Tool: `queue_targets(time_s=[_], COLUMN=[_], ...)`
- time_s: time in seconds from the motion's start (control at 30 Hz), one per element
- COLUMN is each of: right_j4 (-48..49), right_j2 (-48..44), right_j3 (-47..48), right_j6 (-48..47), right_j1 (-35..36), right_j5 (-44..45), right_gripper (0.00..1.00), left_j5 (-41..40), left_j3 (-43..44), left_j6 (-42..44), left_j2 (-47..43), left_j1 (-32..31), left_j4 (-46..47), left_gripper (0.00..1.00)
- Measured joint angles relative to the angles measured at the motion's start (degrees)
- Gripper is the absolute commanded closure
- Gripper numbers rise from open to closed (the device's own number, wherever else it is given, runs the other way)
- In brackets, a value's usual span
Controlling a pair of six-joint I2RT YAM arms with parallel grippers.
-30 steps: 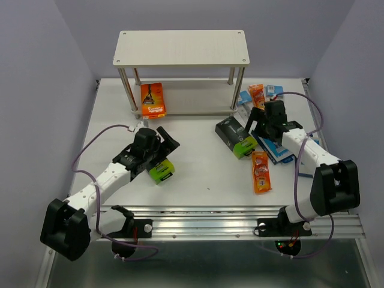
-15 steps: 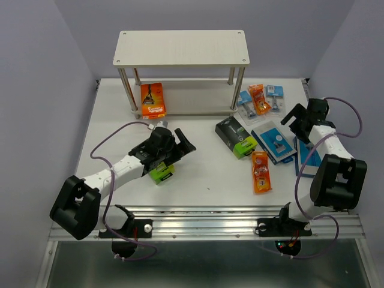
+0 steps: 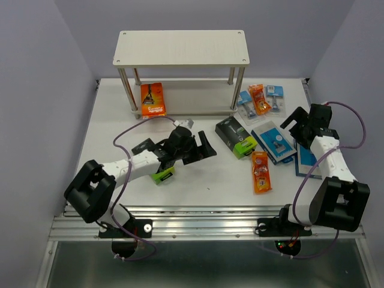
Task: Place and organize the shaving razors onto the shelf
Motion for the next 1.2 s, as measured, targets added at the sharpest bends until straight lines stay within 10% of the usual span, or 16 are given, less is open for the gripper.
queue_targets(time_s=[0.47, 0.9, 1.2], right_j4=[-18.8, -22.0, -21.1], right_j2=[-22.6, -19.0, -14.7], right_j3=[-16.9, -25.8, -26.1], right_j6=[6.3, 17.5, 19.4], right_j1=[5.2, 22.7, 28.6], right_j5=[-1.5, 0.4, 3.1], right_gripper=[0.00, 0.02, 0.30], left_j5=[3.9, 4.2, 2.8], left_j3=[5.3, 5.6, 5.6], left_j6=[0.7, 0.6, 0.4], left_j2=[10.6, 12.2, 12.1], left_j1=[-7.4, -7.5, -7.5], left_j4=[4.3, 5.2, 5.0], left_gripper=[0.01, 0.01, 0.01])
